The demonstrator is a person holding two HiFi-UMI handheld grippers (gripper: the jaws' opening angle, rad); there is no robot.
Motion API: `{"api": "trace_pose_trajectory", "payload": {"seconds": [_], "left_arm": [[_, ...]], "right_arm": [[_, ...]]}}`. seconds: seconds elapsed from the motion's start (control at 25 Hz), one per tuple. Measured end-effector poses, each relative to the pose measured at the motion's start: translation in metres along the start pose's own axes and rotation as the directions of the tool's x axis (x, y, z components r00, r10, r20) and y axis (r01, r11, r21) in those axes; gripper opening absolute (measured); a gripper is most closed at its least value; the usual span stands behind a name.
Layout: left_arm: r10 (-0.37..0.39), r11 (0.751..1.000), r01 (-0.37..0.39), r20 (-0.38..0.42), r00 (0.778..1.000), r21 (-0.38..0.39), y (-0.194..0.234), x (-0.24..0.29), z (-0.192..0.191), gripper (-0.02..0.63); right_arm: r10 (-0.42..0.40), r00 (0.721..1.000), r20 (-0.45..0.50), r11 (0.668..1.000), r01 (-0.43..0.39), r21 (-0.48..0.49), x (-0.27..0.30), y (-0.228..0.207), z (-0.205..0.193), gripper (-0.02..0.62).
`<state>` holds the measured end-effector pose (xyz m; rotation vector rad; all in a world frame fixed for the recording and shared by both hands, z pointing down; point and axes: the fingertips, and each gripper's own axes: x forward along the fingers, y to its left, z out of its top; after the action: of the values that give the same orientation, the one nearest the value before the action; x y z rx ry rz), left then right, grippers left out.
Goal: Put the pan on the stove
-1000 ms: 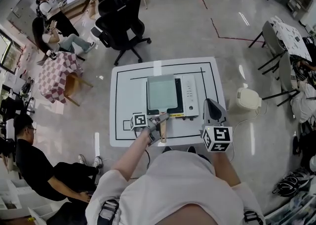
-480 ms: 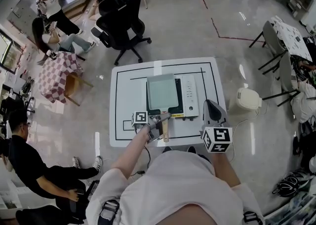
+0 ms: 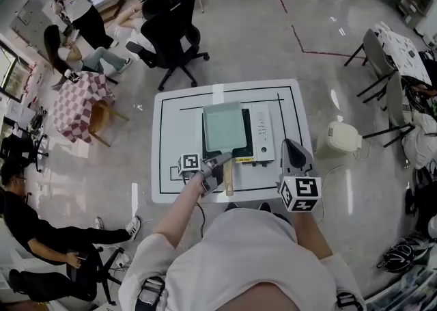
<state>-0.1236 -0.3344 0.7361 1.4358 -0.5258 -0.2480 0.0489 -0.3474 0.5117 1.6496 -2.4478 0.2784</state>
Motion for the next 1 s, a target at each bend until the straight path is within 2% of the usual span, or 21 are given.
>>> {"api": "trace_pose_trajectory", "payload": {"seconds": [0.16,0.28,0.36,0.44,0.52,0.56,0.64,0.72,0.76,0.84,1.0], "left_arm": [[0.021,0.999,-0.025,0.085,0.996,0.046,-0.002,-0.024,0.006,0.288],[0.045,0.994,-0.063,0.188,0.981,0.09,-0.008,-0.052,0.013,0.288],[0.052,0.989,-0.089,0.282,0.958,0.12,-0.018,-0.075,0.019,0.288],[0.042,0.975,-0.118,0.368,0.929,0.187,-0.038,-0.095,0.023,0.274],[0.032,0.946,-0.169,0.44,0.897,0.277,-0.061,-0.11,0.027,0.233],[0.03,0.922,-0.21,0.48,0.877,0.325,-0.073,-0.117,0.029,0.182],[0.025,0.851,-0.318,0.573,0.819,0.417,-0.096,-0.131,0.036,0.083],[0.009,0.746,-0.437,0.648,0.761,0.503,-0.12,-0.142,0.038,0.011],[-0.002,0.685,-0.486,0.668,0.744,0.543,-0.134,-0.143,0.036,0.011],[-0.015,0.569,-0.56,0.688,0.726,0.603,-0.157,-0.14,0.031,0.011],[-0.002,0.389,-0.67,0.728,0.686,0.633,-0.19,-0.13,0.019,0.011]], "right_arm": [[0.003,1.0,0.002,1.0,-0.003,-0.001,-0.001,-0.001,0.001,0.008],[0.008,1.0,0.003,1.0,-0.008,-0.004,-0.001,-0.001,0.001,0.008],[0.013,1.0,0.004,1.0,-0.013,-0.006,-0.001,0.001,0.002,0.008],[0.019,1.0,0.006,1.0,-0.019,-0.009,-0.001,0.003,0.003,0.008],[0.026,1.0,0.008,1.0,-0.026,-0.011,-0.001,0.005,0.003,0.008],[0.03,1.0,0.009,0.999,-0.03,-0.012,-0.001,0.006,0.003,0.008],[0.04,0.999,0.013,0.999,-0.04,-0.012,-0.001,0.009,0.004,0.008],[0.05,0.999,0.018,0.999,-0.05,-0.011,-0.001,0.012,0.006,0.008],[0.054,0.998,0.021,0.998,-0.054,-0.011,-0.001,0.013,0.007,0.008],[0.061,0.998,0.025,0.998,-0.061,-0.011,-0.003,0.015,0.009,0.008],[0.061,0.997,0.04,0.998,-0.06,-0.015,-0.009,0.015,0.014,0.008]]}}
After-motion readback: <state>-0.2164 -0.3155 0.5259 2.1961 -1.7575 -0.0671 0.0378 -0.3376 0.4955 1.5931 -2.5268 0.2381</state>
